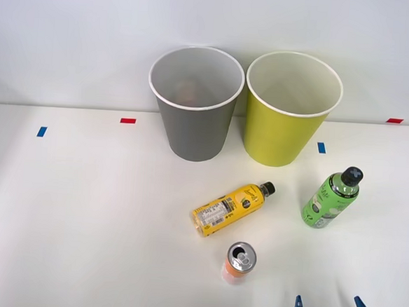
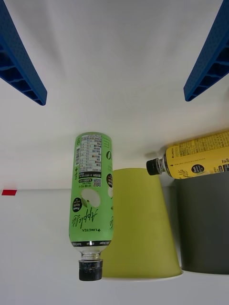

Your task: Put cans in the gray bin, plastic bottles in the light green bin

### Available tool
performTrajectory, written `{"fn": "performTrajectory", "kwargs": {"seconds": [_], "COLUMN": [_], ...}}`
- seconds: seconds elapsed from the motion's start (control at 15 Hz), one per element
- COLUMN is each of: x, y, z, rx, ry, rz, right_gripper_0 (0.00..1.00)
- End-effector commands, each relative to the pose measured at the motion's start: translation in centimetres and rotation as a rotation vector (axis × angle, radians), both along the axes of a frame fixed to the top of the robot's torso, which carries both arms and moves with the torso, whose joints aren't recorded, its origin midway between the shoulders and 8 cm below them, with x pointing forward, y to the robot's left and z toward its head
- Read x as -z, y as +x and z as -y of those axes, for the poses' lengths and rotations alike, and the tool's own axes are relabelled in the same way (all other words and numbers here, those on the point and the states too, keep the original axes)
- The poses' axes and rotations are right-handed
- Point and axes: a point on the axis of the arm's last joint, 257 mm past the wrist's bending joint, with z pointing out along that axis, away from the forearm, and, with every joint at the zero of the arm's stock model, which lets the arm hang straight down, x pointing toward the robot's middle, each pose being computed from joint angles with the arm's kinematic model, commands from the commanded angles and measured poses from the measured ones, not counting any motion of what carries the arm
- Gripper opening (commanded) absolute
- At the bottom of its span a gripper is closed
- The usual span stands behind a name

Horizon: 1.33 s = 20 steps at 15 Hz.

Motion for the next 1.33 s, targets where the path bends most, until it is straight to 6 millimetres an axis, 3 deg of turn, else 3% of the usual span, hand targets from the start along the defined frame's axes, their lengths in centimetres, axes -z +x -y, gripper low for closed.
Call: {"fn": "performTrajectory", "kwargs": {"seconds": [0.07, 1.33], "x": [0.00, 0.00], "y": [0.00, 0.00], "z": [0.00, 0.00], "rx": [0.000, 0.000], "ry": [0.000, 0.000], "rz": [0.000, 0.000], "right_gripper_0": [1.00, 1.00]}}
